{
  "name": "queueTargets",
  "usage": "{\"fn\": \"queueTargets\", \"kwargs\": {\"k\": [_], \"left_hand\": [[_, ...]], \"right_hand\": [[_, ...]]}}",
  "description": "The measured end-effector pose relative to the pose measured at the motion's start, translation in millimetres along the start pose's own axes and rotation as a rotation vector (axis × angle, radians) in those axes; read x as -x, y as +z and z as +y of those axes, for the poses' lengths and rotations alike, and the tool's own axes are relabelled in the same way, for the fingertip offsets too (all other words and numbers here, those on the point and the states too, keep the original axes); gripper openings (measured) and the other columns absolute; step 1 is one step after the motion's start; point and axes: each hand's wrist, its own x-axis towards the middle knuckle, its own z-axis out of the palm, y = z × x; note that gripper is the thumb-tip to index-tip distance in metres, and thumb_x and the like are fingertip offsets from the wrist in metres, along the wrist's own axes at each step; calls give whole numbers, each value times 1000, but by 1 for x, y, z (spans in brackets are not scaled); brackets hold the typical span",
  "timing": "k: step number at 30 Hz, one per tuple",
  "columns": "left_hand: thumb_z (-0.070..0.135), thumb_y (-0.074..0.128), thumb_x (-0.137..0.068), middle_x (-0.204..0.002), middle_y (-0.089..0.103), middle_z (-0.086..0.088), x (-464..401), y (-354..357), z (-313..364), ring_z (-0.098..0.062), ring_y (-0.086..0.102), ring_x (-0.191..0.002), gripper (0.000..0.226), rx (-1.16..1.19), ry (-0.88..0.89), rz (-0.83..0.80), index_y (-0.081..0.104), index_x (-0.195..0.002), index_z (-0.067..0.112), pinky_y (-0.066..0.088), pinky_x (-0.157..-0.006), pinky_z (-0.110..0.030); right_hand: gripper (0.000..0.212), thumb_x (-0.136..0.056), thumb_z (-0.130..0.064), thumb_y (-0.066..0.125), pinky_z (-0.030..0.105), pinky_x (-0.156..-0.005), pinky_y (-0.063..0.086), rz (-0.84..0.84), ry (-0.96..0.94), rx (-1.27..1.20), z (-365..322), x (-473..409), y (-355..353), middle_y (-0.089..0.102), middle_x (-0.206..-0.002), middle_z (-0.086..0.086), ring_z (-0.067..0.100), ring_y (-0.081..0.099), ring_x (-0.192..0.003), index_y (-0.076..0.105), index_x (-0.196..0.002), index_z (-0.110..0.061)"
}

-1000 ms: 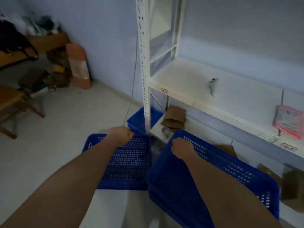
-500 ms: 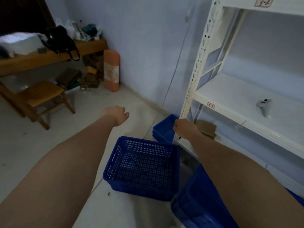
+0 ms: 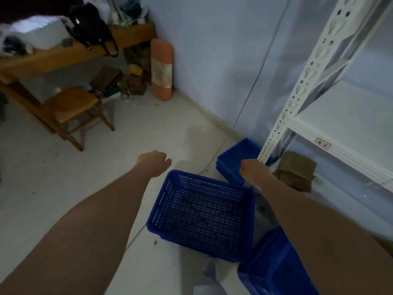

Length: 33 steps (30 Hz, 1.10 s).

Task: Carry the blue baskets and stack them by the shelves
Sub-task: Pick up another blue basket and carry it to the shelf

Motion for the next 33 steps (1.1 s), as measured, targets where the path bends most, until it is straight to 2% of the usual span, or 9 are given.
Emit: {"fn": "queueTargets", "kwargs": {"k": [7, 13, 18, 21, 25, 27, 29, 31, 33], "left_hand": [[50, 22, -96, -102, 62, -6, -66, 56, 12, -19, 50, -79, 55, 81, -33, -159, 60, -106, 11, 38, -70, -32], [50, 22, -93, -74, 50, 6, -104, 111, 21, -14, 50, -68, 43, 167, -84, -300, 53, -87, 21, 37, -65, -29], [52, 23, -93, -76, 52, 7, -129, 169, 8, -13, 53, -72, 41, 149, -107, -424, 52, -87, 24, 38, -67, -29], [50, 23, -94, -72, 50, 10, -153, 203, -2, -9, 50, -66, 39, 136, -113, -461, 51, -87, 24, 37, -63, -28], [46, 26, -94, -90, 55, 0, -191, 251, -11, -20, 54, -79, 35, 167, -126, -495, 50, -89, 22, 39, -70, -31], [45, 27, -94, -92, 55, -3, -215, 281, -17, -22, 54, -82, 34, 191, -145, -502, 50, -90, 20, 39, -71, -32], [44, 30, -94, -93, 56, -4, -227, 305, -24, -23, 53, -82, 33, 202, -162, -491, 50, -91, 18, 39, -70, -32], [42, 32, -93, -97, 59, -8, -240, 341, -32, -24, 54, -82, 32, 197, -184, -502, 51, -93, 16, 40, -70, -33], [41, 36, -93, -106, 61, -12, -251, 381, -39, -28, 56, -87, 34, 184, -195, -510, 53, -100, 12, 42, -72, -34]], "right_hand": [[33, -95, -21, 39, 39, -82, 46, -249, 79, -60, 32, -60, 55, 41, -69, -1, 25, 54, -80, 35, -62, -22], [32, -91, -23, 42, 40, -82, 45, -379, 202, -78, 63, -86, 108, 38, -66, 0, 25, 48, -79, 33, -60, -23], [34, -93, -21, 41, 33, -72, 41, -430, 324, -188, 85, -107, 162, 38, -65, 0, 13, 36, -57, 33, -60, -21], [38, -95, -14, 39, 28, -62, 37, -479, 365, -297, 93, -117, 196, 39, -65, 0, 11, 35, -56, 34, -58, -17], [29, -93, -18, 41, 32, -65, 38, -449, 458, -285, 100, -146, 242, 39, -66, 0, 11, 33, -56, 43, -64, -18], [23, -94, -14, 40, 26, -60, 35, -438, 484, -302, 104, -166, 271, 45, -70, 3, 12, 39, -60, 60, -85, -7], [25, -95, -5, 38, 23, -68, 36, -401, 535, -324, 112, -176, 289, 60, -94, 6, 16, 56, -83, 62, -95, -9], [30, -94, -1, 38, 26, -78, 38, -439, 548, -282, 123, -187, 319, 62, -110, 8, 20, 59, -103, 46, -70, -17], [35, -93, -3, 42, 31, -82, 41, -469, 599, -235, 138, -200, 353, 55, -96, 10, 25, 56, -108, 30, -63, -18]]}}
